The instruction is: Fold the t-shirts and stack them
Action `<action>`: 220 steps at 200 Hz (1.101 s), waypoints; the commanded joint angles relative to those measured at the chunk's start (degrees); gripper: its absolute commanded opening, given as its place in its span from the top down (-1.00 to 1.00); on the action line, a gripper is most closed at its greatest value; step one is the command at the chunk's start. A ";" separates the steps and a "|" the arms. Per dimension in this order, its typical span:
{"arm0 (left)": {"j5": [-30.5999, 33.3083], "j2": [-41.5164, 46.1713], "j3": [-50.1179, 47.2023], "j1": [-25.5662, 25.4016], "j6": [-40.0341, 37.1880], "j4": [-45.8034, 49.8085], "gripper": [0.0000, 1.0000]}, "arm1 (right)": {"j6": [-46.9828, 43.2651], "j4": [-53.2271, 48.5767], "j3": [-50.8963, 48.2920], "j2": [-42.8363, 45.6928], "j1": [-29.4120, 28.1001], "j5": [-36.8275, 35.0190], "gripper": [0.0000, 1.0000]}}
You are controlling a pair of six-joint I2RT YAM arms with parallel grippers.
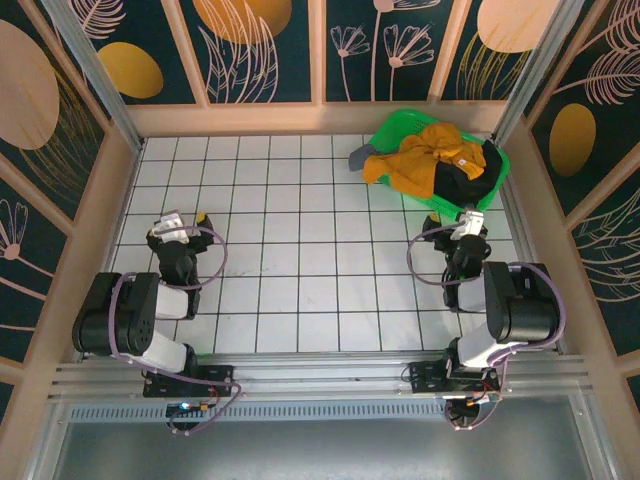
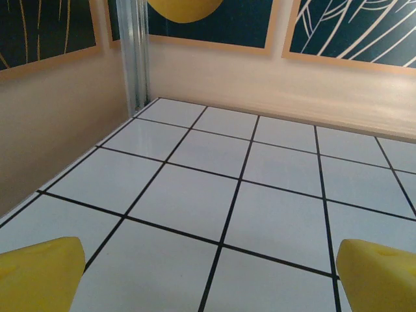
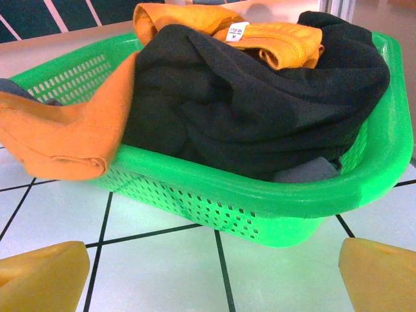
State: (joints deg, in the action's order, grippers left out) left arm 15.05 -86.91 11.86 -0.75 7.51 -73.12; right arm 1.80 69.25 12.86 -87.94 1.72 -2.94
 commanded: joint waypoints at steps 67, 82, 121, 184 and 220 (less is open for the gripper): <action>0.42 0.17 0.10 0.05 -0.48 -2.29 -0.97 | -0.40 2.75 0.20 -0.17 -0.40 0.13 -0.98; 0.42 0.17 0.10 0.05 -0.48 -2.29 -0.98 | -0.40 2.73 0.16 -0.13 -0.45 0.13 -0.98; 0.42 0.17 0.14 -0.01 -0.48 -2.29 -0.97 | -0.39 2.73 0.19 -0.17 -0.40 0.13 -0.98; -1.80 4.02 1.35 -0.15 -1.95 3.35 -0.98 | -1.23 -5.17 2.55 5.72 -2.63 -5.93 -0.98; 8.63 19.56 9.91 -4.05 -1.89 19.23 -0.98 | 12.08 -33.07 18.13 22.44 -7.55 -20.70 -0.98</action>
State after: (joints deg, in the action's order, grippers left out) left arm 16.80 -75.70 15.55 -2.83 6.09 -61.21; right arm 1.93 54.33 18.17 -74.50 -4.84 -12.62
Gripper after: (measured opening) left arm 0.988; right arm 0.989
